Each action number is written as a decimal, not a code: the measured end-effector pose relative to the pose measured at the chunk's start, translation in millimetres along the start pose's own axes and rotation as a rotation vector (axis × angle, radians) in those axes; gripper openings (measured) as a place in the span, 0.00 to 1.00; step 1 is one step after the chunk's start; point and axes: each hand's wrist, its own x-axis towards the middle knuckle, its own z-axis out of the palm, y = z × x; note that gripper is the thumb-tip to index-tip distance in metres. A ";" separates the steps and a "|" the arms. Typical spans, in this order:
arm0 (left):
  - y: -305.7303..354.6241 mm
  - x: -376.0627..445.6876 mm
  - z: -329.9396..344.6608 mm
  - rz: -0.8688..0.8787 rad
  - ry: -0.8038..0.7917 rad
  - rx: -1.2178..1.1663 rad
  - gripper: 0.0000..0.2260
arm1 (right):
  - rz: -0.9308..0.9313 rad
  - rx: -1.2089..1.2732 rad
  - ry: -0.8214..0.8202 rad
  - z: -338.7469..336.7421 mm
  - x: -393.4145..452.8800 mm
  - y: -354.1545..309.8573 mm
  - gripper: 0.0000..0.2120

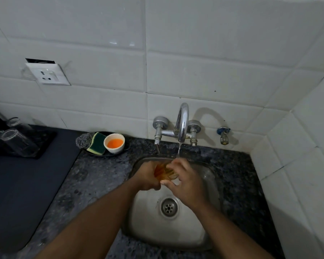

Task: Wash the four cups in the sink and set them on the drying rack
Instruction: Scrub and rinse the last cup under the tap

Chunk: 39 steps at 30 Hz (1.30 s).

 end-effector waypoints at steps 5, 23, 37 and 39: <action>2.7 -2.1 -2.9 -0.021 -0.022 -0.025 0.34 | 0.000 0.109 -0.093 -1.2 2.9 15.4 0.04; 11.0 -19.3 9.2 0.100 0.198 -0.121 0.24 | -0.189 0.110 -0.293 -7.5 16.6 29.8 0.03; 6.7 -13.7 1.4 -0.059 -0.194 -0.157 0.28 | -0.292 0.013 -0.533 -22.0 28.6 46.8 0.05; 9.9 -12.6 2.3 -0.047 -0.124 -0.174 0.30 | -0.290 0.032 -0.492 -21.7 31.3 43.7 0.04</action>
